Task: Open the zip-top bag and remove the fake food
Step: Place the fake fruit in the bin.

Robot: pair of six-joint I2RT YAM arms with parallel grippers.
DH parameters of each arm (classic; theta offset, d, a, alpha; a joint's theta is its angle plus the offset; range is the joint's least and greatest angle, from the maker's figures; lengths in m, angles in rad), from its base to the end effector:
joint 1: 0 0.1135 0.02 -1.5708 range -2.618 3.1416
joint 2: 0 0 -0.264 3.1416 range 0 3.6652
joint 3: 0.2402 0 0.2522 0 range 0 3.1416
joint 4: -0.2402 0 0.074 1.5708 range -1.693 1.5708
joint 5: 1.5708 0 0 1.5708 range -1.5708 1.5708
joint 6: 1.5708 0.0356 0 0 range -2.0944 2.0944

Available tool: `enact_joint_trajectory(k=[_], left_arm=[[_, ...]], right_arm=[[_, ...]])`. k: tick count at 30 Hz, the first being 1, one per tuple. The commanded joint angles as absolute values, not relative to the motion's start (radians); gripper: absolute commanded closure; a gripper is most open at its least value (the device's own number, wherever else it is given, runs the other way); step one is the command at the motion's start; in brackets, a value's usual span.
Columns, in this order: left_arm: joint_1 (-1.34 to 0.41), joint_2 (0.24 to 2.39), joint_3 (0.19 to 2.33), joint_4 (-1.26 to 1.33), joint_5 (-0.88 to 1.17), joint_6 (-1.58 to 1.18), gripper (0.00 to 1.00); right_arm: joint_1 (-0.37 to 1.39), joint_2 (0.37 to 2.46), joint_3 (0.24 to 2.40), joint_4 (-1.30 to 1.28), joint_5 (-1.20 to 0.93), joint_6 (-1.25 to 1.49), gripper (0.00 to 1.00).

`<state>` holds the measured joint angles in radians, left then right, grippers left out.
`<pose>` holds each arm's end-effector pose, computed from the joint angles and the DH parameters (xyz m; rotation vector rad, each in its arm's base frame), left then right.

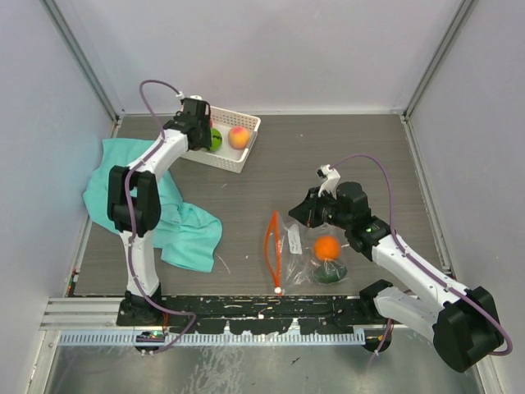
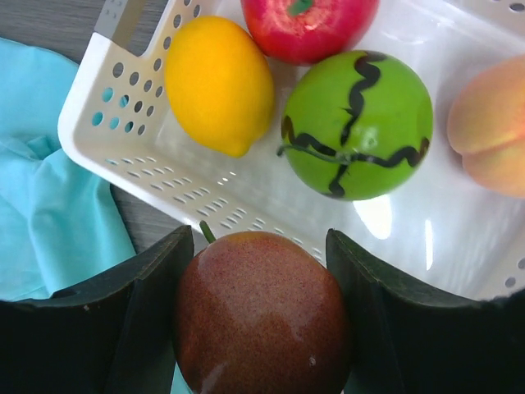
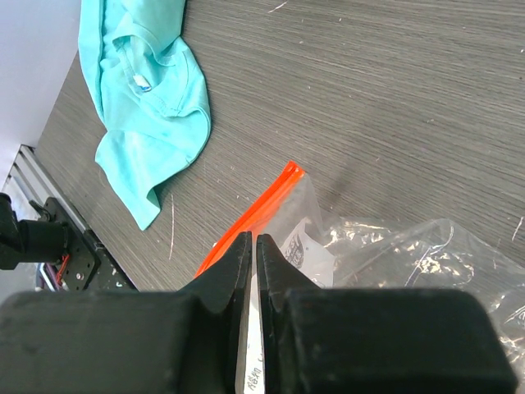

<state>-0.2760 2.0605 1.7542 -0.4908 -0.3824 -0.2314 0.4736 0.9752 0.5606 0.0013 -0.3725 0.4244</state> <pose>0.4564 -0.1155 0.2533 -0.1299 2.3007 0.1955 0.1885 0.1111 0.2452 -0.3049 2.0580 0.9362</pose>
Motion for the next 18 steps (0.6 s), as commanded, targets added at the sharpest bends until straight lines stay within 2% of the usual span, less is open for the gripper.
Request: enact_joint_trajectory(k=[1,5,12,18], left_arm=[[-0.220,2.080,1.825,-0.483,-0.269,-0.330,0.62],[-0.175,2.110,1.861,-0.486,-0.175,-0.374,0.59],[-0.097,2.189,1.958,-0.505,0.042,-0.493,0.41],[-0.057,2.241,2.009,-0.492,0.177,-0.597,0.37]], right_arm=[[0.469,0.973,0.565,0.067,-0.382,0.411,0.87],[0.469,0.981,0.565,0.066,-0.384,0.410,0.87],[0.470,0.987,0.564,0.070,-0.388,0.408,0.87],[0.470,0.985,0.563,0.067,-0.389,0.405,0.86]])
